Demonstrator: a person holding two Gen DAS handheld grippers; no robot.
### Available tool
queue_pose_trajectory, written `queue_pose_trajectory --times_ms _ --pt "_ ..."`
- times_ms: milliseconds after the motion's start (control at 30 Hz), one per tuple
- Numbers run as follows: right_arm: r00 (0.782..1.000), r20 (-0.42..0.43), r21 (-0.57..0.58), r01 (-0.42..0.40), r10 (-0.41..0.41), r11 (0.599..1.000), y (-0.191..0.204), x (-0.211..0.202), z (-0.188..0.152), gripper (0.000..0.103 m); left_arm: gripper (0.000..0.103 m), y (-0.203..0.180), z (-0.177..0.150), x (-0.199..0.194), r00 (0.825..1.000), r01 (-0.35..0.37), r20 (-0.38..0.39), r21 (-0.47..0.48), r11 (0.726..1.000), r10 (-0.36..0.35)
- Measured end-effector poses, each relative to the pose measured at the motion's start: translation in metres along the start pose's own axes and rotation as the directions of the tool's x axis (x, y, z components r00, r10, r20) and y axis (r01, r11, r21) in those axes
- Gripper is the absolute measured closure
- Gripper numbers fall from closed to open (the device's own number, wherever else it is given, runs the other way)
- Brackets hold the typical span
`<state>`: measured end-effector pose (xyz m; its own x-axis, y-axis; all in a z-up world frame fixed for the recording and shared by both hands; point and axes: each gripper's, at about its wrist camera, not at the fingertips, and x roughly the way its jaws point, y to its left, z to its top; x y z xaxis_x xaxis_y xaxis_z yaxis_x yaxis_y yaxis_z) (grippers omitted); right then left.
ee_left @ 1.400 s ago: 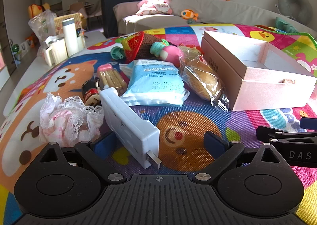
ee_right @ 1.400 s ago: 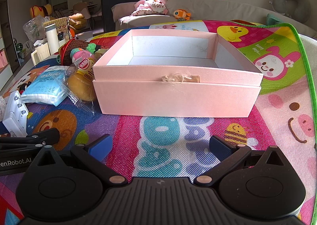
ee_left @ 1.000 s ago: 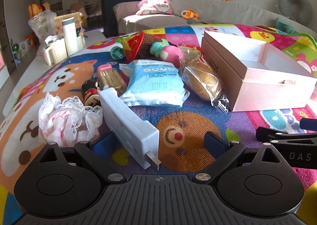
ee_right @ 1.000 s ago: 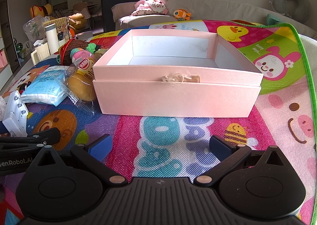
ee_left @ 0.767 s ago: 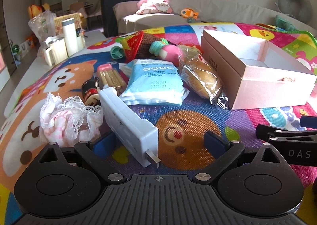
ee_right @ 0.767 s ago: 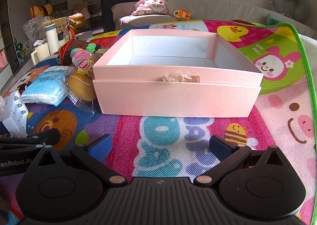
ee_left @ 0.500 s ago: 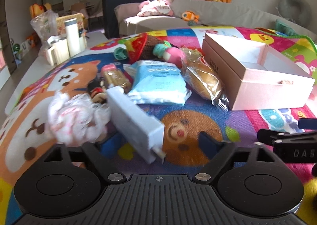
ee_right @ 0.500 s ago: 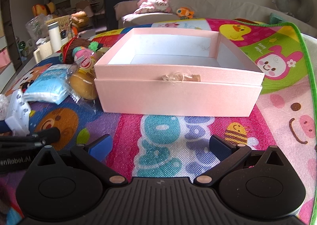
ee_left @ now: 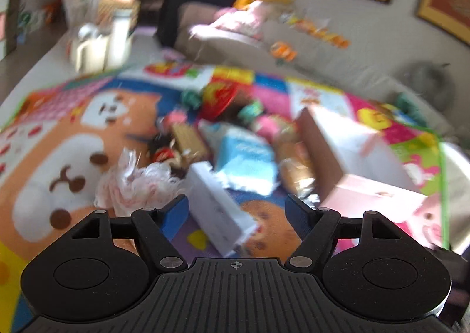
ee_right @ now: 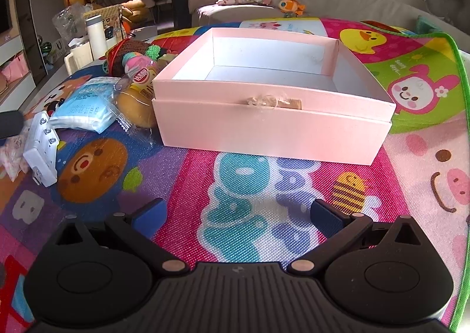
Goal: Organize objects
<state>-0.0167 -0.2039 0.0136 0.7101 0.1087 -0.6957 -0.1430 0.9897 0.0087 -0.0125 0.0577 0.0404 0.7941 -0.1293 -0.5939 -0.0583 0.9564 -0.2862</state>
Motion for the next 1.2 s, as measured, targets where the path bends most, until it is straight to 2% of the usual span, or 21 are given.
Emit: queue_pose_trajectory --times_ms 33,167,267,367,400,500,533,567,600,667,767,933,1000,1100,1200 --pt "1.000 0.002 0.001 0.001 -0.001 1.000 0.000 0.000 0.000 0.000 0.028 -0.002 0.002 0.011 1.000 -0.017 -0.007 -0.005 1.000 0.017" --pt "1.000 0.003 0.001 0.002 -0.002 1.000 0.000 0.000 0.000 0.000 0.031 -0.018 -0.002 0.024 0.998 0.056 -0.021 0.055 0.997 -0.055" --pt "1.000 0.003 0.001 0.002 -0.002 1.000 0.000 0.000 0.000 0.000 0.031 -0.019 -0.009 0.025 1.000 -0.009 0.005 0.083 0.996 0.008" --pt "1.000 0.003 0.001 0.002 -0.002 1.000 0.000 0.000 -0.001 0.000 0.031 -0.011 -0.011 0.032 0.998 -0.054 -0.037 0.071 0.996 0.057" --pt "1.000 0.003 0.001 0.002 -0.002 1.000 0.000 0.000 0.000 0.000 0.031 -0.009 -0.011 0.036 0.997 -0.058 -0.054 0.065 0.996 0.062" --pt "1.000 0.003 0.001 0.002 -0.002 1.000 0.000 0.000 -0.001 0.000 0.032 -0.009 -0.011 0.039 0.997 -0.062 -0.042 0.074 0.995 0.065" --pt "1.000 0.003 0.001 0.001 -0.001 1.000 0.000 0.000 -0.001 0.000 0.034 -0.009 -0.010 0.038 0.997 -0.063 -0.037 0.072 0.995 0.066" --pt "1.000 0.003 0.001 0.001 -0.001 1.000 0.000 0.000 -0.001 0.000 0.048 -0.007 -0.010 0.037 0.997 -0.062 -0.033 0.077 0.995 0.065" --pt "1.000 0.003 0.001 0.002 -0.002 1.000 0.000 0.000 -0.001 0.000 0.070 -0.006 -0.010 0.036 0.997 -0.065 -0.031 0.080 0.995 0.067" --pt "1.000 0.003 0.001 0.001 -0.001 1.000 0.000 0.000 0.000 0.000 0.075 -0.001 -0.009 0.034 0.997 -0.069 -0.034 0.084 0.994 0.072" --pt "1.000 0.003 0.001 0.001 -0.001 1.000 0.000 0.000 0.000 0.000 0.077 0.005 -0.011 0.027 0.998 -0.039 -0.039 0.090 0.995 0.042" --pt "1.000 0.003 0.002 0.001 -0.001 1.000 0.000 0.000 0.000 0.000 0.080 0.014 -0.020 0.005 0.989 0.079 -0.136 0.115 0.990 -0.063" --pt "1.000 0.003 0.002 0.001 -0.001 1.000 0.000 0.000 0.000 0.000 0.078 0.013 -0.025 -0.001 0.987 0.086 -0.150 0.160 0.983 -0.062" --pt "1.000 0.003 0.003 0.001 -0.001 1.000 0.000 0.000 0.000 0.000 0.073 0.010 -0.027 -0.007 0.996 -0.016 -0.082 0.250 0.968 0.037" --pt "1.000 0.003 0.003 0.000 0.000 1.000 0.000 0.000 0.000 0.000 0.073 0.013 -0.027 -0.005 0.990 -0.138 0.010 0.302 0.943 0.142"
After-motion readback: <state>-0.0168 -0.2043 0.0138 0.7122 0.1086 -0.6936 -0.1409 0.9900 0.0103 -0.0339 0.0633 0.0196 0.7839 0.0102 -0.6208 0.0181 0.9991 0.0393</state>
